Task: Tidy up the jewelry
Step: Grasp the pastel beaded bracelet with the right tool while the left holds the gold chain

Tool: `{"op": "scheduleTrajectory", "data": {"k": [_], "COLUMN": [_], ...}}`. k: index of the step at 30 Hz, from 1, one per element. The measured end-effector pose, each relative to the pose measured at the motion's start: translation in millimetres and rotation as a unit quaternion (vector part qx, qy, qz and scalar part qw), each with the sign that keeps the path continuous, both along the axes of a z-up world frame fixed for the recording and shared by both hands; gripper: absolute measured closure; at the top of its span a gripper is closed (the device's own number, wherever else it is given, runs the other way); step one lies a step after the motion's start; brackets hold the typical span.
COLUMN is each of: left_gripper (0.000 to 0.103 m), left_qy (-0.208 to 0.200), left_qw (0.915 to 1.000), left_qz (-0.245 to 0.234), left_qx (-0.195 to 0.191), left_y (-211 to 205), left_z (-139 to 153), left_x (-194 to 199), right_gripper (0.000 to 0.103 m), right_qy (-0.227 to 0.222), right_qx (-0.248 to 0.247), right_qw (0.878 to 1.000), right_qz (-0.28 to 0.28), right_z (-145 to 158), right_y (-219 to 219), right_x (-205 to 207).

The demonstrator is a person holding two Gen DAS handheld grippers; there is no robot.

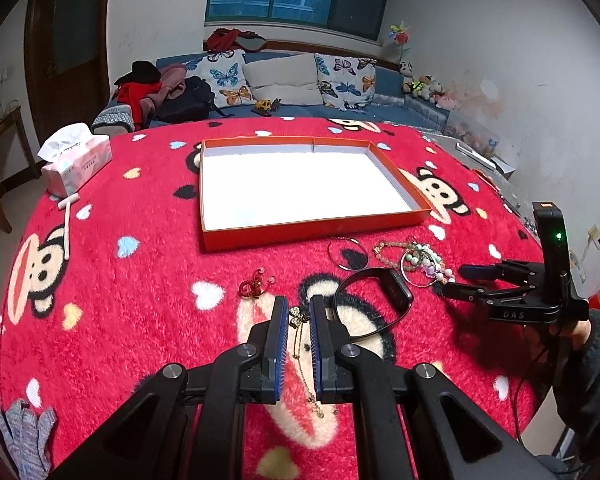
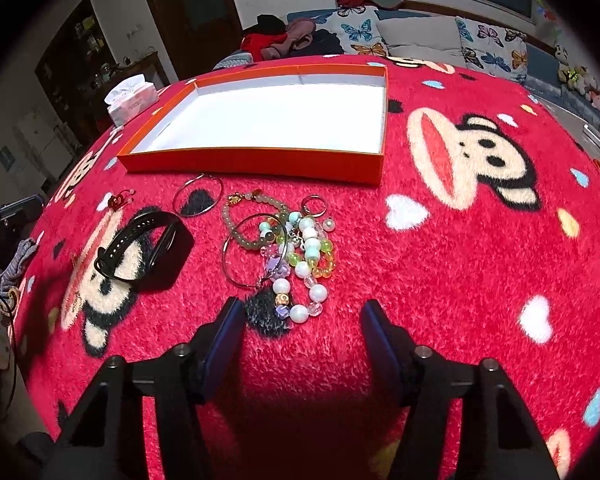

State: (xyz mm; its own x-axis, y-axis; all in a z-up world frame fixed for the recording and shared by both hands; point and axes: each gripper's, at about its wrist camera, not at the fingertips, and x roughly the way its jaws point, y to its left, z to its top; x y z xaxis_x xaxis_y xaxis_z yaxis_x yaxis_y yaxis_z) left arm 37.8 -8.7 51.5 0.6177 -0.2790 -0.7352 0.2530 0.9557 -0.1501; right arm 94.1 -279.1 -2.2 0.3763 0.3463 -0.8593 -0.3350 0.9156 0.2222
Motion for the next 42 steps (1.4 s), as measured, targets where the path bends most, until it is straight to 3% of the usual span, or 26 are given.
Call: {"op": "scheduleTrajectory", "data": {"k": [8, 22, 38, 42], "left_gripper": [0.092, 0.092, 0.092, 0.092], "left_qy": [0.000, -0.003, -0.008, -0.009], "left_qw": [1.0000, 1.0000, 0.9999, 0.9999], "left_qz": [0.000, 0.000, -0.004, -0.001], "left_qx": [0.003, 0.005, 0.008, 0.008], "left_y": [-0.5, 0.6, -0.2, -1.2], "left_z": [0.4, 3.3, 8.0, 10.2], "left_x": [0.7, 1.9, 1.4, 1.4], "right_gripper": [0.055, 0.073, 0.080, 0.089], "right_qy": [0.000, -0.009, -0.004, -0.013], "right_qx": [0.015, 0.007, -0.006, -0.020], "right_qw": [1.000, 1.000, 1.000, 0.999], "right_qz": [-0.011, -0.019, -0.019, -0.022], "right_z": [1.9, 3.7, -1.2, -3.8], "right_y": [-5.0, -2.1, -2.1, 2.4], "right_x": [2.8, 10.5, 9.0, 11.6]}}
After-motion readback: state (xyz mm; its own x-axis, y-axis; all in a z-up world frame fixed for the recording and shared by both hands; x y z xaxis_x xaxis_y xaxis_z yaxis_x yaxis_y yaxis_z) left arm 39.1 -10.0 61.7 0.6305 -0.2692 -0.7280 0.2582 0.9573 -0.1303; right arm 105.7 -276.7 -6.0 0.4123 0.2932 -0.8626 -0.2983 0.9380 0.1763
